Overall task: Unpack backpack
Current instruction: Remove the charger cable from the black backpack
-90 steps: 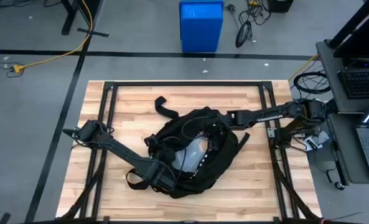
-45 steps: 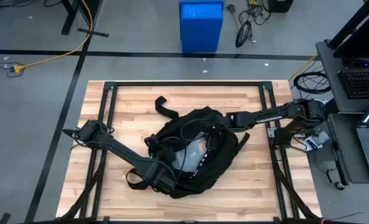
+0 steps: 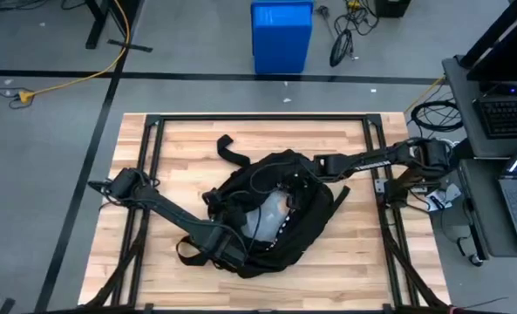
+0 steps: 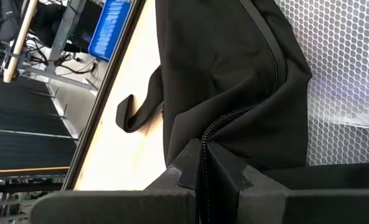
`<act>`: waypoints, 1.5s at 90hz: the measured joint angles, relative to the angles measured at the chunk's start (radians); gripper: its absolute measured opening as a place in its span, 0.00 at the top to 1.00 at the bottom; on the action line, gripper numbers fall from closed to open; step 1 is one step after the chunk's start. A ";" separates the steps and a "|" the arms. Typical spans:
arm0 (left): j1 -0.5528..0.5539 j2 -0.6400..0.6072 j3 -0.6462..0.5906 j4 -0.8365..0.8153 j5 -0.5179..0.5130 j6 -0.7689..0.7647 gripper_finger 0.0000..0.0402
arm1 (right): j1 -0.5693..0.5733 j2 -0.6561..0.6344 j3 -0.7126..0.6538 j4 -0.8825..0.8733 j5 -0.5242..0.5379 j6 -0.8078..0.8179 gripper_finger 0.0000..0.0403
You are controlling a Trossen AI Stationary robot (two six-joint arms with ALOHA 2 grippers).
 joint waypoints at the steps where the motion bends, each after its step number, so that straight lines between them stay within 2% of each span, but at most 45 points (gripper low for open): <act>1: 0.000 0.000 0.000 0.000 0.000 0.000 0.98 | 0.000 -0.003 0.002 -0.003 -0.001 0.000 0.97; 29: 0.000 0.000 0.000 -0.001 0.000 0.000 0.98 | 0.078 -0.085 0.047 -0.050 -0.054 0.003 0.99; 54: 0.000 0.000 0.000 0.000 0.000 0.000 0.98 | 0.198 -0.088 0.168 -0.244 -0.045 0.004 1.00; 84: 0.000 0.000 0.000 -0.001 0.000 -0.001 0.98 | 0.351 -0.090 0.302 -0.392 -0.026 0.026 1.00; 96: 0.000 0.000 0.000 0.000 0.000 0.000 0.98 | 0.427 -0.090 0.373 -0.493 0.113 0.050 1.00; 107: 0.001 0.000 0.000 -0.001 0.000 0.000 0.98 | 0.504 -0.090 0.454 -0.601 0.296 0.091 1.00; 135: 0.001 0.000 0.000 -0.001 0.000 0.000 0.98 | 0.667 -0.092 0.599 -0.666 0.662 0.157 1.00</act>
